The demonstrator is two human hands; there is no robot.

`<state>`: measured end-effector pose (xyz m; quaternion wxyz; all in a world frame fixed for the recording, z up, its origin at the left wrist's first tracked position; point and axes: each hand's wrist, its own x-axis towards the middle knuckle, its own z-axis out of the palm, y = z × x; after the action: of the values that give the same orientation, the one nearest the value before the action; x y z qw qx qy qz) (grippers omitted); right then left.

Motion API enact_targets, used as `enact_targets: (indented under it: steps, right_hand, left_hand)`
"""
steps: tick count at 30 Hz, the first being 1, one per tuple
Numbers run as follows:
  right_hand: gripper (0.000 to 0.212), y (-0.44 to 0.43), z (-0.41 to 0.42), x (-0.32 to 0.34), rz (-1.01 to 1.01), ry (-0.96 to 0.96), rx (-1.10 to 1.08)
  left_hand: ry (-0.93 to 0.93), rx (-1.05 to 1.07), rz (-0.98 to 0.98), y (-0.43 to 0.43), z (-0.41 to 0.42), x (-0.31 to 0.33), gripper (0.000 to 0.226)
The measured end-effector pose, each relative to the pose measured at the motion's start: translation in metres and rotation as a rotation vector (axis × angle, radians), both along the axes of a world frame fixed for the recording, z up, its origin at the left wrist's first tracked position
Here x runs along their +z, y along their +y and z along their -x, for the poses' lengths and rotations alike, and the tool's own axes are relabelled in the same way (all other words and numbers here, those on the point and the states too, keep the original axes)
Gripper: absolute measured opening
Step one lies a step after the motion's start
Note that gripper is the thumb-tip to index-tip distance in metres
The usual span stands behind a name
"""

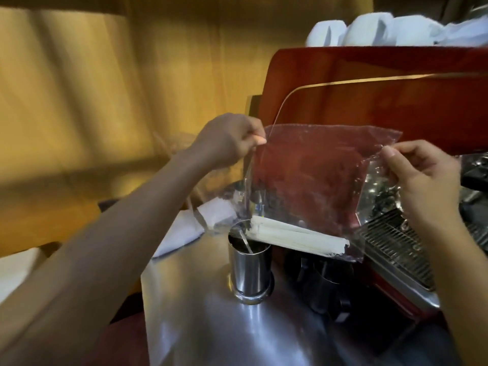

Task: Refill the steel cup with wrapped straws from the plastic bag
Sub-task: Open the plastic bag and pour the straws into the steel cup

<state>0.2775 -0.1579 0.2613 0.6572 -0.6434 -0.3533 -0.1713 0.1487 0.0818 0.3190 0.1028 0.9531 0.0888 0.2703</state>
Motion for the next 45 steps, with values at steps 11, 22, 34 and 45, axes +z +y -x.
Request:
enact_targets:
  steps: [11,22,34,45]
  right_hand:
    - [0.01,0.002,-0.003,-0.009,0.028,0.005,-0.027]
    - [0.012,0.002,-0.002,-0.016,0.007,0.049,0.061]
    - [0.014,-0.016,0.001,-0.095,0.147,0.252,0.108]
    - [0.021,-0.035,-0.008,-0.111,0.075,0.286,0.005]
  left_hand:
    - [0.01,-0.226,-0.119,-0.041,-0.026,0.005,0.044]
    - [0.005,-0.292,-0.2,-0.101,-0.064,0.009,0.02]
    - [-0.041,-0.286,-0.088,-0.096,-0.076,0.024,0.019]
    - [-0.112,-0.307,0.088,-0.088,-0.075,0.038,0.02]
